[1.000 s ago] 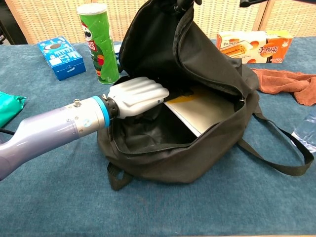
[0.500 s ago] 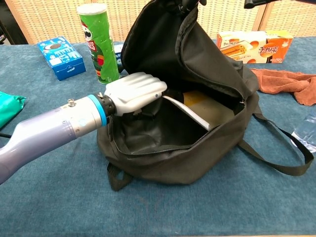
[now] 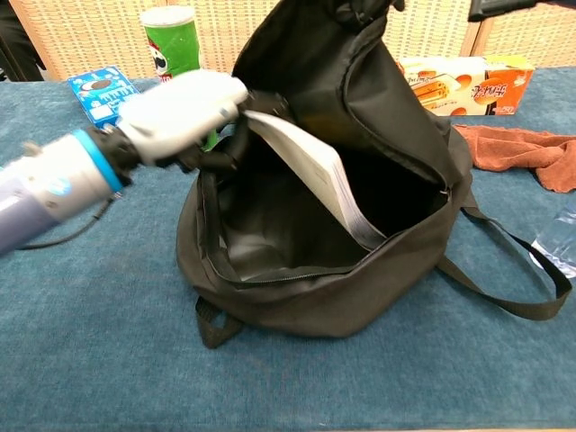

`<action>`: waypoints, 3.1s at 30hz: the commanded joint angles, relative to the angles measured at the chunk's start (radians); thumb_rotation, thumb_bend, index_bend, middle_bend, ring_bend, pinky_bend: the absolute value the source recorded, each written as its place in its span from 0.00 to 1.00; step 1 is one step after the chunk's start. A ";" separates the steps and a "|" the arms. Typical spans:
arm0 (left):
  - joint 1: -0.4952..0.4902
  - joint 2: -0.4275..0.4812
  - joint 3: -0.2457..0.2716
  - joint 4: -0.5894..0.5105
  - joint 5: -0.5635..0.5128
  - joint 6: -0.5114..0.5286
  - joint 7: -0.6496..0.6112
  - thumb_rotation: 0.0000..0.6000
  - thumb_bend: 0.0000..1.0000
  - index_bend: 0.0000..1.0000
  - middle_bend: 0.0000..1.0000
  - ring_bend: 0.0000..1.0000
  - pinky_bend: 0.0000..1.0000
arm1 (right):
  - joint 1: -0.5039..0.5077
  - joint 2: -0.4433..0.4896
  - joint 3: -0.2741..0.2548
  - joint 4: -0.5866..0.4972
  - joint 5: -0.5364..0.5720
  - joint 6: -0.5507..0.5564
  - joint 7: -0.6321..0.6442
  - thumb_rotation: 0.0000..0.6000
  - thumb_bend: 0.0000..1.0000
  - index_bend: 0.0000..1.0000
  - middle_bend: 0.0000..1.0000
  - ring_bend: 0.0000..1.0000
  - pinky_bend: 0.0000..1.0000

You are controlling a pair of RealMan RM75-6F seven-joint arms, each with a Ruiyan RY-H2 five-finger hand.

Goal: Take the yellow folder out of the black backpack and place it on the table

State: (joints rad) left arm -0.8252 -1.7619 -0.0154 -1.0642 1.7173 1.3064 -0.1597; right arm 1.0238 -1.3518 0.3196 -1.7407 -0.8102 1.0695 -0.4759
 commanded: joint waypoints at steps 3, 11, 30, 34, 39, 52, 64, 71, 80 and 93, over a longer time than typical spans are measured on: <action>0.028 0.083 -0.003 -0.088 0.023 0.067 -0.041 1.00 1.00 0.71 0.62 0.38 0.35 | -0.013 0.004 -0.005 0.019 0.000 0.003 0.007 1.00 0.57 0.65 0.70 0.67 0.66; 0.069 0.225 -0.018 -0.210 0.048 0.164 -0.050 1.00 1.00 0.72 0.62 0.38 0.36 | -0.030 0.013 -0.011 0.038 -0.006 0.009 0.009 1.00 0.57 0.65 0.70 0.67 0.66; 0.362 0.351 0.048 0.155 -0.085 0.307 -0.227 1.00 1.00 0.72 0.62 0.38 0.35 | -0.096 0.043 -0.048 0.020 -0.056 -0.002 0.064 1.00 0.57 0.65 0.70 0.67 0.66; 0.391 0.286 0.039 0.298 -0.138 0.244 -0.299 1.00 1.00 0.72 0.62 0.38 0.35 | -0.105 0.040 -0.062 0.008 -0.071 -0.009 0.069 1.00 0.57 0.65 0.70 0.67 0.66; 0.414 0.217 0.031 0.417 -0.180 0.170 -0.348 1.00 1.00 0.53 0.27 0.19 0.33 | -0.111 0.024 -0.080 -0.007 -0.087 -0.020 0.071 1.00 0.57 0.65 0.70 0.67 0.66; 0.458 0.500 0.098 -0.016 -0.193 -0.002 -0.268 1.00 0.75 0.00 0.00 0.00 0.01 | -0.133 0.079 -0.143 -0.130 -0.167 -0.147 0.147 1.00 0.00 0.29 0.17 0.14 0.28; 0.508 0.671 0.089 -0.284 -0.174 0.058 -0.244 1.00 0.75 0.00 0.00 0.00 0.00 | -0.195 0.255 -0.240 -0.306 -0.393 -0.199 0.171 1.00 0.00 0.15 0.00 0.00 0.15; 0.548 0.683 0.064 -0.358 -0.198 0.103 -0.192 1.00 0.77 0.00 0.00 0.00 0.00 | -0.308 0.333 -0.295 -0.271 -0.617 -0.042 0.173 1.00 0.00 0.15 0.00 0.00 0.15; 0.596 0.696 0.045 -0.484 -0.229 0.141 -0.094 1.00 0.78 0.00 0.00 0.00 0.00 | -0.498 0.378 -0.321 -0.133 -0.762 0.248 0.289 1.00 0.00 0.15 0.00 0.00 0.15; 0.655 0.650 0.040 -0.561 -0.233 0.180 0.055 1.00 0.75 0.00 0.00 0.00 0.00 | -0.758 0.299 -0.339 0.100 -0.756 0.542 0.452 1.00 0.00 0.11 0.00 0.00 0.01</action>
State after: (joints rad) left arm -0.1766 -1.1086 0.0249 -1.6192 1.4797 1.4803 -0.1190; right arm 0.3118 -1.0242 -0.0132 -1.6814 -1.5776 1.5743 -0.0561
